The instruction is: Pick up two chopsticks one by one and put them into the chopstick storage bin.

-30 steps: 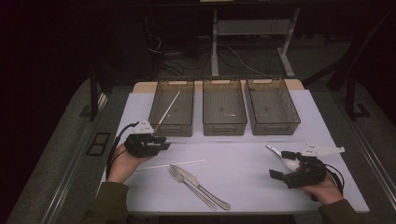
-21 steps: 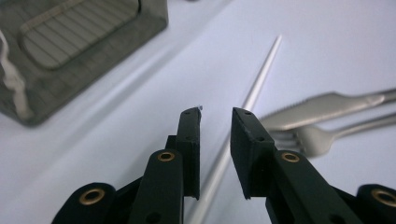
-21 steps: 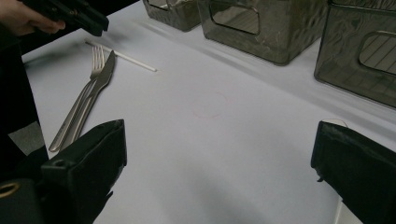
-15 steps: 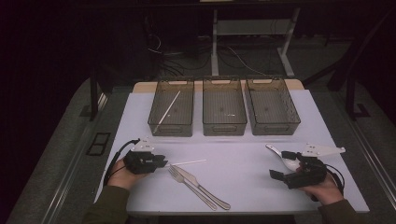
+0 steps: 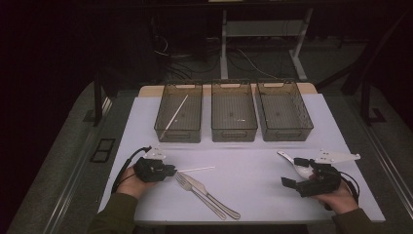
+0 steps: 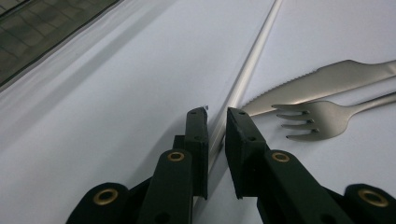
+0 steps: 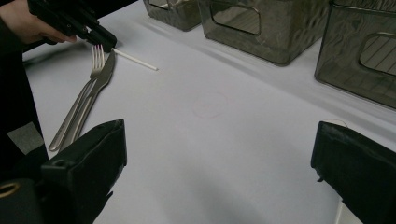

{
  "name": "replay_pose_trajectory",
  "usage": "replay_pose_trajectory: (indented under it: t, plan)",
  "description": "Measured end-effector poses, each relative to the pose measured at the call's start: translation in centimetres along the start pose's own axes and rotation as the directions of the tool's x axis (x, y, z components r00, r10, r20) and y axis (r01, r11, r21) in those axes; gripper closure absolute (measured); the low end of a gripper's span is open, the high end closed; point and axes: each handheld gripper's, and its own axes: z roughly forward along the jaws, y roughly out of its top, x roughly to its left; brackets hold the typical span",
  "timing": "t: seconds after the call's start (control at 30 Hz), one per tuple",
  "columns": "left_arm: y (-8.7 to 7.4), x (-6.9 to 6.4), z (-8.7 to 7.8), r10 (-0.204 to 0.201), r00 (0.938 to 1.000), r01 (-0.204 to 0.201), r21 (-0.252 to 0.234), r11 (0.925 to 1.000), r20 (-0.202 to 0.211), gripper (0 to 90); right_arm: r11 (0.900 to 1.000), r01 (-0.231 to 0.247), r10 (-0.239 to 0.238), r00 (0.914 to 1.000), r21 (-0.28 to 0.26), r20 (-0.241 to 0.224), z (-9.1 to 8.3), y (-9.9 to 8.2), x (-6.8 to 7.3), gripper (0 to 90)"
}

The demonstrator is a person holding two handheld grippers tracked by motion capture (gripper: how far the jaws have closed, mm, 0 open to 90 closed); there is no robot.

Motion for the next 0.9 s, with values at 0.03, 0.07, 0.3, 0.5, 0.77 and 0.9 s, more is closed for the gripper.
replay_pose_trajectory:
  t: [0.03,0.07,0.3,0.5,0.77,0.9]
  plan:
    - [0.0,0.0,0.0,-0.001,1.0000,0.001,-0.001,1.0000,0.000,78.3,1.0000,0.002,-0.002,1.0000,0.000,0.001,0.0,0.0,0.0,3.5]
    - [0.0,0.0,0.1,-0.005,1.0000,0.005,-0.002,1.0000,-0.001,78.3,1.0000,0.002,-0.002,1.0000,0.000,0.000,0.0,0.0,0.0,3.5]
    - [0.2,0.5,0.3,-0.016,0.9996,0.016,-0.013,0.9998,-0.023,78.2,1.0000,0.003,-0.003,1.0000,0.001,0.000,0.0,0.0,0.0,3.5]
    - [0.4,0.9,0.6,-0.034,0.9985,0.033,-0.032,0.9990,-0.042,78.7,1.0000,0.004,-0.004,1.0000,0.002,0.000,0.1,0.0,0.0,3.5]
    - [0.6,1.3,0.7,-0.061,0.9975,0.059,-0.047,0.9971,-0.036,80.4,1.0000,0.002,-0.002,1.0000,0.006,-0.001,0.1,0.0,0.0,3.5]
    - [0.9,1.4,1.1,-0.062,0.9973,0.060,-0.059,0.9965,-0.039,80.8,1.0000,0.002,-0.002,1.0000,0.009,-0.002,0.1,0.0,0.0,3.5]
